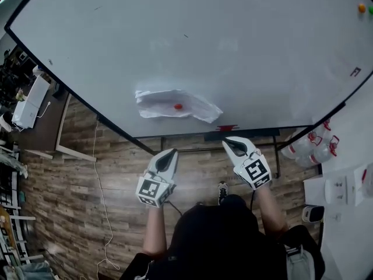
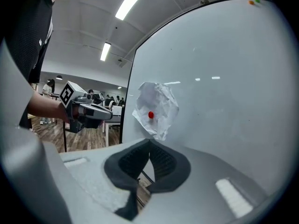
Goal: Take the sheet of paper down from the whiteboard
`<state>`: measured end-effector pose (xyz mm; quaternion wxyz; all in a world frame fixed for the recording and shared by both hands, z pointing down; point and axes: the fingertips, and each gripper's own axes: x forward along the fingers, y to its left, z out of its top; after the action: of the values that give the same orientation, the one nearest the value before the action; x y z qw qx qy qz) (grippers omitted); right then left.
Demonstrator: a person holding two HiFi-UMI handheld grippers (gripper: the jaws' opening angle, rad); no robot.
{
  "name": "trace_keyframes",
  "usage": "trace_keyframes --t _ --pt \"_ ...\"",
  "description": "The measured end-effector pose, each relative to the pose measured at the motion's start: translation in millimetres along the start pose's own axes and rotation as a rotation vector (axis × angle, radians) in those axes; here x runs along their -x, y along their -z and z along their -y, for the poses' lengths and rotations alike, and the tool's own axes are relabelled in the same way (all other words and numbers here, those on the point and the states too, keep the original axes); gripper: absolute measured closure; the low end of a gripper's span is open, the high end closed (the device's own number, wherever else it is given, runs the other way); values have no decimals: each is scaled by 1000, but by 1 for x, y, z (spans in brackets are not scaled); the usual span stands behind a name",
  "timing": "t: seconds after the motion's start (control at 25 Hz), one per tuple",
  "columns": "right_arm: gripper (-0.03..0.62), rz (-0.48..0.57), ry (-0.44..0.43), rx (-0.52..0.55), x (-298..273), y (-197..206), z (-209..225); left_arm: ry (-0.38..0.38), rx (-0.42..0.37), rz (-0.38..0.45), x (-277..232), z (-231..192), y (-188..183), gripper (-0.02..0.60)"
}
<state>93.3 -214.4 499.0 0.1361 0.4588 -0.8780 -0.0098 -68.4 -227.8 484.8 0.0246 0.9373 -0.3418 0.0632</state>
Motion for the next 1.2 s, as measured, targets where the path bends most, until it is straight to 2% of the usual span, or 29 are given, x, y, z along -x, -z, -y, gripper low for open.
trace_keyframes --t 0.2,0.52,0.8,1.0,1.2 --pt "591 7 -36 -8 -13 2 17 1 6 -14 -20 2 1 571" --pt "591 17 -85 3 -31 -4 30 -60 20 -4 -35 -13 -2 571" --pt "589 61 -87 -10 -39 -12 47 -84 15 -3 -46 -15 -6 571" --pt "540 76 -113 -23 -48 -15 53 -113 11 0 -51 -21 -9 571" --pt "540 96 -164 -26 -56 -18 54 -129 7 0 -61 -24 -10 571"
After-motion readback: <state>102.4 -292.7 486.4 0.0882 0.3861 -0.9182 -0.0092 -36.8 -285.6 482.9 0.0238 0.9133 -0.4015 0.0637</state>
